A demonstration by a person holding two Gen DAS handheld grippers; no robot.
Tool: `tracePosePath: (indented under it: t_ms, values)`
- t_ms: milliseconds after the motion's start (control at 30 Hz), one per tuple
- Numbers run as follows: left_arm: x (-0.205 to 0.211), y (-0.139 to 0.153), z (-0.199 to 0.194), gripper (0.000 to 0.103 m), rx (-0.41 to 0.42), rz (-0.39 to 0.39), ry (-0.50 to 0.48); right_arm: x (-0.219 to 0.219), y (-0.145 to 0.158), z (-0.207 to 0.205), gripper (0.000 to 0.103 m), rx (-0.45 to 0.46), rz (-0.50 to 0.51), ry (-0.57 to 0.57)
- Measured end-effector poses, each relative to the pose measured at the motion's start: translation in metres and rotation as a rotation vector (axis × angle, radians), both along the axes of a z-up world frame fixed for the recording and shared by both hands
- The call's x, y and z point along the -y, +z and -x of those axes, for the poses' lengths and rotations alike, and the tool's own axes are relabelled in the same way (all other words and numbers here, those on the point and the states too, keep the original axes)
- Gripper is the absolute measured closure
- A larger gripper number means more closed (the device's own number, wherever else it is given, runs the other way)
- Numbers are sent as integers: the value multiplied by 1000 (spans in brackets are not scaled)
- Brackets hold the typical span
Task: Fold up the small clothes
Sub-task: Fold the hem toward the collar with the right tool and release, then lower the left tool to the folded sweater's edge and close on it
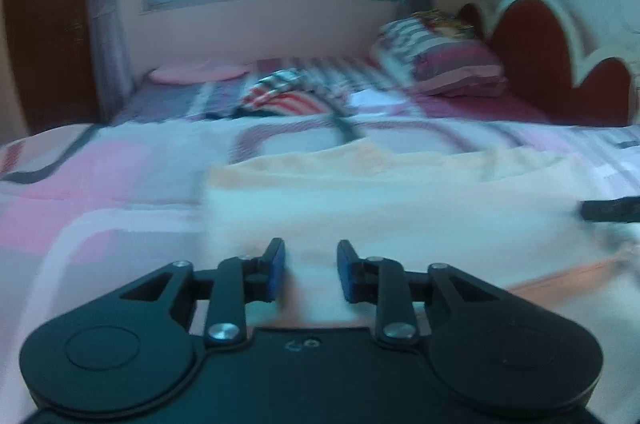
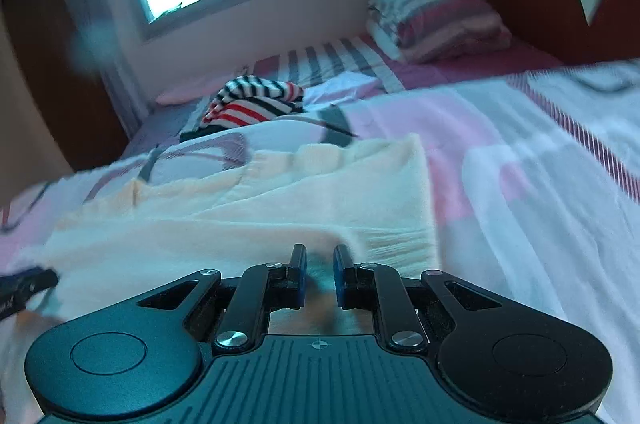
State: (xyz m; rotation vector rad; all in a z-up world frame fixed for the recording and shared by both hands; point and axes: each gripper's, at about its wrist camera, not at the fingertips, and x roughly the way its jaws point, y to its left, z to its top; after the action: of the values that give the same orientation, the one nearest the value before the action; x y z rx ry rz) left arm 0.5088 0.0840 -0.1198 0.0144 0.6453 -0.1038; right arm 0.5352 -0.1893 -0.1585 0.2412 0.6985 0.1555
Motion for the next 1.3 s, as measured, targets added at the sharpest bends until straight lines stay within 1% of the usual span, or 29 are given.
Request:
tracePosePath:
  t_ms: [33, 100, 167, 200, 267, 333, 400, 467, 500, 600, 633, 667, 700, 767, 800, 833, 867, 900, 967, 1067, 1100, 1167, 1233, 1300]
  values:
    - [11, 1, 2, 74, 1, 5, -19, -10, 4, 6, 89, 19, -1, 30]
    - [34, -2, 2, 75, -9, 7, -48, -25, 6, 13, 89, 15, -24, 84]
    - [51, -6, 3, 74, -21, 24, -64, -46, 2, 21, 89, 12, 0, 142]
    - [56, -7, 4, 72, -23, 21, -68, -52, -1, 24, 89, 22, 18, 162]
    - [56, -8, 8, 72, -23, -3, -59, -53, -4, 30, 89, 37, 49, 178]
    - [41, -11, 13, 71, -27, -18, -16, -36, -7, 32, 89, 32, 54, 149]
    - [17, -11, 18, 71, -30, -6, 57, -7, -11, 31, 89, 22, 73, 73]
    - [-3, -12, 26, 72, -34, 28, 108, 20, -12, 35, 89, 14, 33, 40]
    - [-8, -11, 29, 72, -35, 31, 120, 30, -12, 36, 89, 15, 16, 31]
    - [-6, -9, 32, 72, -39, 7, 132, 38, -10, 40, 89, 23, 19, 28]
    - [-2, -7, 33, 75, -41, -4, 138, 36, -9, 40, 89, 22, 30, 34]
    - [0, -4, 34, 74, -35, -2, 142, 35, -7, 40, 89, 22, 42, 36]
    - [1, -2, 36, 72, -26, -4, 138, 36, -2, 43, 89, 29, 41, 32]
    - [3, -9, 33, 71, -58, -53, 141, 40, 5, 50, 89, 59, 40, 28]
    - [4, -11, 33, 71, -52, -54, 137, 41, 1, 47, 89, 35, 55, 25]
    - [6, -10, 33, 71, -52, -59, 136, 42, -6, 44, 89, -13, 58, 34]
    - [7, -8, 34, 71, -53, -62, 135, 44, -8, 46, 89, -2, 57, 48]
    - [7, -6, 36, 70, -54, -63, 133, 44, -6, 46, 89, -7, 64, 57]
    - [7, -3, 45, 64, -52, -76, 134, 47, 3, 53, 89, -5, 51, 51]
    - [5, 0, 68, 60, -62, -87, 136, 54, 12, 73, 89, -6, 14, 41]
    - [5, 1, 76, 56, -66, -89, 132, 55, 15, 80, 89, -5, 10, 44]
    - [5, 5, 102, 50, -76, -107, 118, 57, 20, 101, 89, -11, -6, 55]
    - [6, 8, 126, 41, -78, -134, 97, 63, 25, 124, 89, -17, -33, 52]
    - [5, 10, 153, 39, -80, -165, 86, 67, 29, 147, 89, -26, -29, 31]
